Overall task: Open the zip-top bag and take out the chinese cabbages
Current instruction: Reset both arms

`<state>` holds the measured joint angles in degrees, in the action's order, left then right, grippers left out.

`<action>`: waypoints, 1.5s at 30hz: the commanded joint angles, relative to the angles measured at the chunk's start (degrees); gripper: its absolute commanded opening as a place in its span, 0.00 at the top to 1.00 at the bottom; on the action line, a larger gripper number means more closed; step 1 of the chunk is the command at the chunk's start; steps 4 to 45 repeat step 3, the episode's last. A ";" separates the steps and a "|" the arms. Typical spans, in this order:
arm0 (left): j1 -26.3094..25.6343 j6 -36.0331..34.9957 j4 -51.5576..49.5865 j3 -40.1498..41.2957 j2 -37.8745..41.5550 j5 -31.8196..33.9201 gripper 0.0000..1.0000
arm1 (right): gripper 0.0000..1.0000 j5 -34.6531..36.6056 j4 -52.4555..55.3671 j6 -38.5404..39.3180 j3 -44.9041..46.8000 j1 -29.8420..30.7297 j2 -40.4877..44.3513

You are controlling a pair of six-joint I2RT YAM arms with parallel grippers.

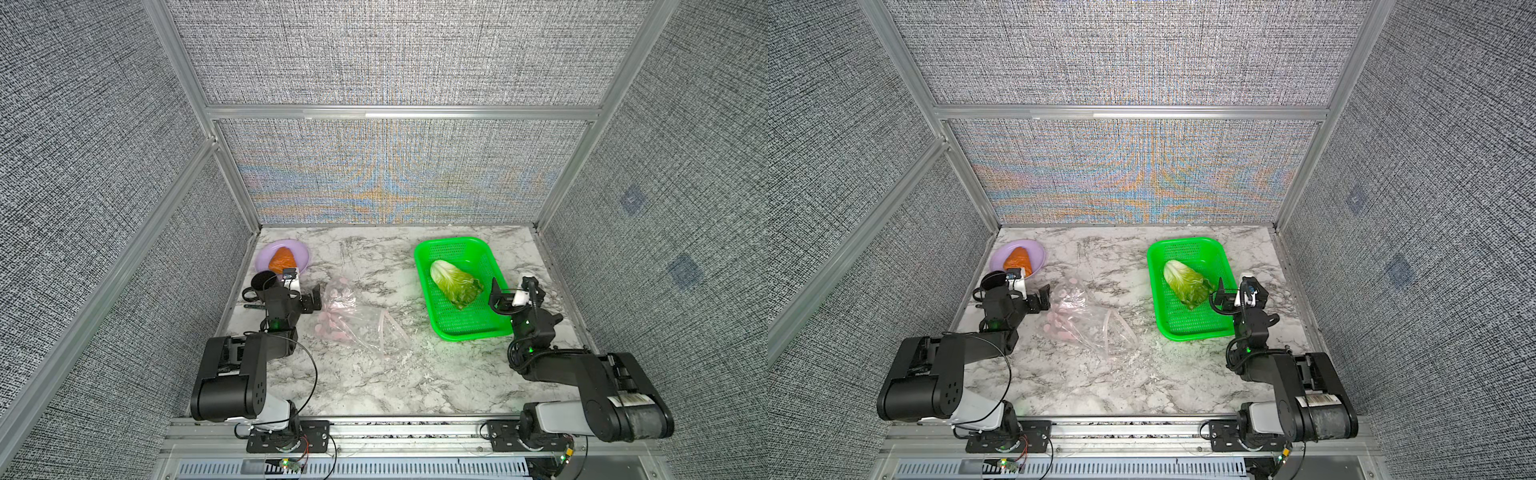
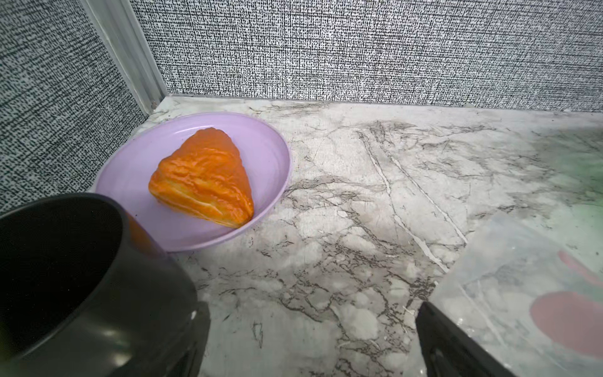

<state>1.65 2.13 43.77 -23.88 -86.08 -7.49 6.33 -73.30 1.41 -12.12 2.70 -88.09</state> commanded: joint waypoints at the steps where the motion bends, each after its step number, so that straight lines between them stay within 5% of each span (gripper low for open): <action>1: 0.01 -0.33 -0.02 -0.20 -0.02 0.19 0.00 | 0.02 -2.44 1.13 -0.46 -1.30 -1.09 -0.43; 45: -0.12 -0.29 0.00 -0.19 0.20 0.28 0.00 | 0.02 -2.64 0.62 -0.27 -0.54 -1.05 0.33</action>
